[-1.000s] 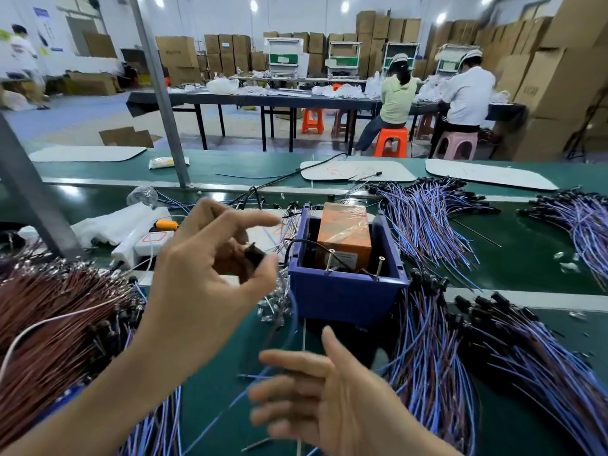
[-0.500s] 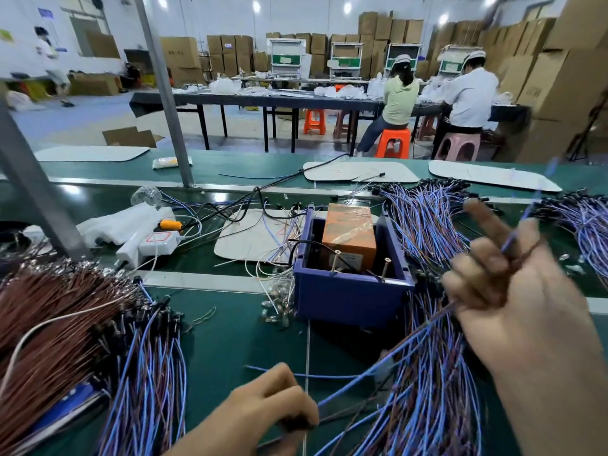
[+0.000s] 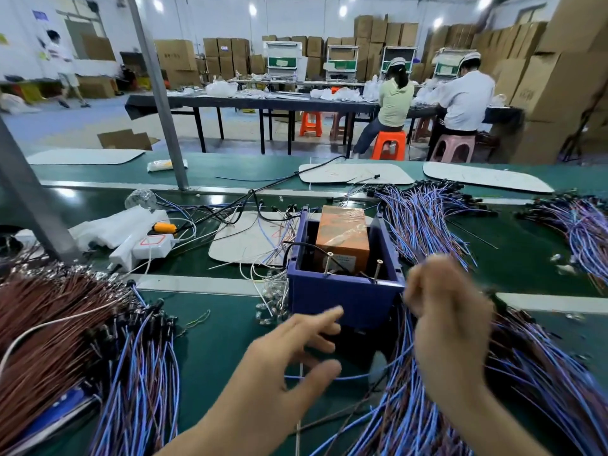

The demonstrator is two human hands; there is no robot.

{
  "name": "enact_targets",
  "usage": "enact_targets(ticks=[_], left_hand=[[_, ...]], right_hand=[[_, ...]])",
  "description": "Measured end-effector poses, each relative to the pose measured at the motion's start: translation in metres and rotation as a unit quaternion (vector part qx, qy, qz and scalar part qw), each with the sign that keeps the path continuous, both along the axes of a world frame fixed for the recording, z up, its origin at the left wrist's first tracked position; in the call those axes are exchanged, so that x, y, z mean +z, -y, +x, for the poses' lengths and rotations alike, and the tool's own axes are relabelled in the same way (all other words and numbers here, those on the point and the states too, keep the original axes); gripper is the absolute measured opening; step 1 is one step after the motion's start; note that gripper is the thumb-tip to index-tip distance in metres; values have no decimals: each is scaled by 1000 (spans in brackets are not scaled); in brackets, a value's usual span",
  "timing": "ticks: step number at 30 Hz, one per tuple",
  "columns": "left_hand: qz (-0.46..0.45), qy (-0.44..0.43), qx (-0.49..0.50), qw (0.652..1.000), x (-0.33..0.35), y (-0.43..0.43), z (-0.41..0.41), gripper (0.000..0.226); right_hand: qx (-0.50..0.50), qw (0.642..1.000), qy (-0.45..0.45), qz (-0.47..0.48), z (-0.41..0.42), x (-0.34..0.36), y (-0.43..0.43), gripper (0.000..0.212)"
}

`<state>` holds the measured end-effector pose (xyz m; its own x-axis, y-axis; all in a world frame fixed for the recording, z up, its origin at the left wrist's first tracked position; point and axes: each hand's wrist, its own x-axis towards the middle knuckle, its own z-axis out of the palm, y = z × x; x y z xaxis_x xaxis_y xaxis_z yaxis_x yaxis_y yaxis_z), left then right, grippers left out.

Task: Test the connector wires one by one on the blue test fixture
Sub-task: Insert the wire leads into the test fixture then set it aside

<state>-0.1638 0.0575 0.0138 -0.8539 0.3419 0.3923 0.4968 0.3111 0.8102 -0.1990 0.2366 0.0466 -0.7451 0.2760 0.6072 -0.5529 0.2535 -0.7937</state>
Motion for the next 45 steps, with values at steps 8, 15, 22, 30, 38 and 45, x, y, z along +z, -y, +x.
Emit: enact_targets(ticks=[8, 15, 22, 30, 38, 45], left_hand=[[201, 151, 45, 967, 9, -25, -17, 26], [235, 241, 12, 941, 11, -26, -38, 22], [48, 235, 63, 969, -3, -25, -73, 30], [76, 236, 104, 963, -10, -24, -83, 29], [103, 245, 111, 958, -14, -19, -83, 28], [129, 269, 115, 948, -18, -15, -81, 28]], right_hand=[[116, 987, 89, 74, 16, -47, 15, 35], [38, 975, 169, -142, 1, -53, -5, 19], [-64, 969, 185, -149, -18, -56, -36, 20], [-64, 971, 189, -129, -16, -63, -34, 17], [-54, 976, 165, -133, -12, -61, -29, 21], [-50, 973, 173, -144, -11, -61, -28, 20]])
